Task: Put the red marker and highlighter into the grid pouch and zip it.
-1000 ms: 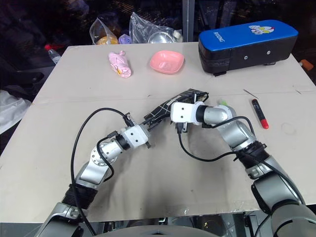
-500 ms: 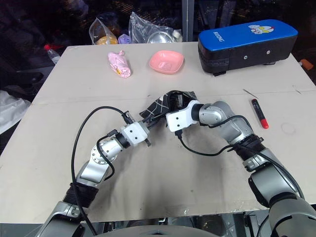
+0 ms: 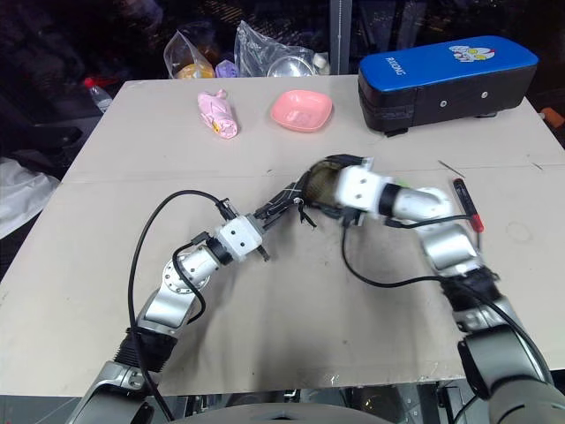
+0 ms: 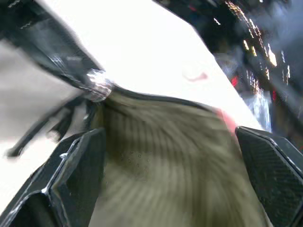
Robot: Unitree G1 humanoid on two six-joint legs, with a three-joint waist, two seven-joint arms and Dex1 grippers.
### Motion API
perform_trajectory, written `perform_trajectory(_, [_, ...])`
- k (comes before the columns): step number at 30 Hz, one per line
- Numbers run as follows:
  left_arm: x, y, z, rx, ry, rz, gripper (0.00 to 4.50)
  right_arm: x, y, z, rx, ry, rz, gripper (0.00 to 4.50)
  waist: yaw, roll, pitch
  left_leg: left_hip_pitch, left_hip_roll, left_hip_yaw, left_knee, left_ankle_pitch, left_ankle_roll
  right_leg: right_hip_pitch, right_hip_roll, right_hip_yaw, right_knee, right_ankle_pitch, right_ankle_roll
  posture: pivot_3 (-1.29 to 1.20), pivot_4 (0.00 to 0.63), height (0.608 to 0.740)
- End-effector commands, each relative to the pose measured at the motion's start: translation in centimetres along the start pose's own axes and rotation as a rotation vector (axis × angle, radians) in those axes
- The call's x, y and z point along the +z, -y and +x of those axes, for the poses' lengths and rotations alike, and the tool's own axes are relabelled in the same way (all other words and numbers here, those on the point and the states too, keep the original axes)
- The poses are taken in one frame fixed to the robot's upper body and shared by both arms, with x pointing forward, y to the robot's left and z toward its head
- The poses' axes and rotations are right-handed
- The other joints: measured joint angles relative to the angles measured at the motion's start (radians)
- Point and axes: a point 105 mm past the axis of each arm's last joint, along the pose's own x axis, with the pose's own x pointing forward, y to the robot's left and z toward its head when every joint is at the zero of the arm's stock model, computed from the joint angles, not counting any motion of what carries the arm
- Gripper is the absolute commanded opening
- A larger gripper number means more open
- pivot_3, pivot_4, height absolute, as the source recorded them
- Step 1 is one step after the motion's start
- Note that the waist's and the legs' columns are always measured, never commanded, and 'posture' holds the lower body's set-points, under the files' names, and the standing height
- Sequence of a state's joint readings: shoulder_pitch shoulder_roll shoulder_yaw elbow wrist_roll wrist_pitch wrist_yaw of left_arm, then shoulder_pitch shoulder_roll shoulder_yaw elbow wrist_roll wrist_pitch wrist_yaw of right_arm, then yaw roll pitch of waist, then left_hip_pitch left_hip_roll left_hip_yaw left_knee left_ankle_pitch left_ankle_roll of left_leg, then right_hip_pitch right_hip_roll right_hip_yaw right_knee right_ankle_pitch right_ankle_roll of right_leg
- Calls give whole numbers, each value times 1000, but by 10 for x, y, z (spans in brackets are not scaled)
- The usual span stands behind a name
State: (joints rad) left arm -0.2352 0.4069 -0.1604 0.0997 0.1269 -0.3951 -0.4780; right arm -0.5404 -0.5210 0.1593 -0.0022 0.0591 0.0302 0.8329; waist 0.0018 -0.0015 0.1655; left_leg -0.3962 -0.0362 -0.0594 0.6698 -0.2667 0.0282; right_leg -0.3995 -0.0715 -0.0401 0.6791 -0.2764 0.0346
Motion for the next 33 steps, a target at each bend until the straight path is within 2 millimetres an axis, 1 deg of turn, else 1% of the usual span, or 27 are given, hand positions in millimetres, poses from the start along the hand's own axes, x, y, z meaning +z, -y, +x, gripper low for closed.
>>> perform_trajectory(1, [6, -4, 1, 23, 17, -37, 0, 8, 13, -29, -86, 32, 162, 4457, 2, 0, 0, 0, 0, 0, 0, 0, 0, 0, 0, 0, 0, 0, 0, 0, 150, 737])
perform_trajectory(3, [6, -3, 1, 21, 14, -50, 0, 5, 19, -40, -140, 22, 229, 4457, -1, 0, 0, 0, 1, 0, 0, 0, 0, 0, 1, 0, 0, 1, -2, 0, 150, 737])
perform_trajectory(5, [5, -4, 3, 29, 8, -53, 0, -8, 25, -52, -219, -17, 306, 4457, 0, 0, 0, 1, 2, 1, 0, -1, 1, 0, 1, 0, 1, 1, -2, 0, 150, 737])
perform_trajectory(7, [4, -6, 6, 41, 6, -59, 0, -30, 30, -63, -306, -100, 374, 4457, 4, 0, 0, 1, 2, 1, 0, 0, 1, 0, 1, 0, 1, 1, -2, 0, 150, 737])
perform_trajectory(9, [5, -7, 8, 49, 8, -64, 0, -49, 28, -71, -356, -163, 434, 4457, 10, 0, 0, 1, 2, 1, 0, 0, 1, 0, 1, 0, 1, 2, -2, 0, 150, 737])
perform_trajectory(13, [9, -6, 10, 59, 23, -78, 0, -80, 22, -79, -435, -258, 559, 4457, 11, 0, 0, 1, 2, 2, 0, 0, 0, 0, 1, 0, 0, 2, -2, 0, 150, 737])
perform_trajectory(16, [12, -8, 10, 66, 33, -85, 0, -94, 14, -81, -427, -318, 609, 4457, 10, 0, 0, 1, 2, 2, 0, 0, 0, 0, 1, 0, 0, 2, -2, 0, 150, 737])
perform_trajectory(18, [14, -9, 10, 74, 39, -86, 0, -105, 13, -84, -455, -370, 647, 4457, 10, 0, 0, 1, 2, 2, 0, 0, 0, 0, 1, 0, 1, 2, -2, 0, 150, 737])
perform_trajectory(21, [15, -12, 9, 80, 40, -84, 0, -111, 12, -88, -471, -404, 680, 4457, 10, 0, 0, 1, 2, 2, 0, 0, 0, 0, 1, 0, 0, 2, -2, 0, 150, 737])
perform_trajectory(22, [15, -13, 9, 84, 39, -82, 0, -111, 11, -89, -472, -410, 682, 3926, 10, 0, 0, 1, 2, 2, 0, 0, 0, 0, 1, 0, 0, 2, -2, 0, 150, 737])
perform_trajectory(23, [15, -14, 9, 87, 39, -81, 0, -111, 11, -90, -472, -413, 683, 3707, 10, 0, 0, 1, 2, 2, 0, 0, 0, 0, 1, 0, 0, 2, -2, 0, 150, 737])
perform_trajectory(25, [15, -14, 9, 88, 38, -80, 0, -111, 11, -91, -471, -414, 682, 2673, 10, 0, 0, 1, 2, 2, 0, 0, 1, 0, 2, 0, 0, 2, -2, 0, 150, 737])
perform_trajectory(26, [16, -13, 9, 88, 38, -80, 0, -111, 11, -92, -473, -414, 684, 1998, 10, 0, 0, 1, 2, 2, 0, 0, 1, 0, 2, 0, 0, 2, -2, 0, 150, 737])
perform_trajectory(27, [15, -12, 9, 86, 38, -81, 0, -112, 11, -94, -477, -423, 681, 1619, 11, 0, 0, 1, 2, 2, 0, -1, 1, 0, 2, 0, 0, 2, -2, 0, 150, 737])
perform_trajectory(30, [15, -11, 10, 81, 40, -84, 0, -117, 7, -100, -484, -463, 673, 1619, 12, 0, 0, 1, 2, 2, 0, -1, 1, 0, 2, 0, 0, 2, -1, 0, 150, 737])
perform_trajectory(33, [16, -12, 11, 81, 45, -87, 0, -114, 8, -102, -488, -451, 653, 902, 14, 0, 0, 1, 2, 2, 0, 0, 1, 0, 2, 0, 0, 2, -1, 0, 150, 737])
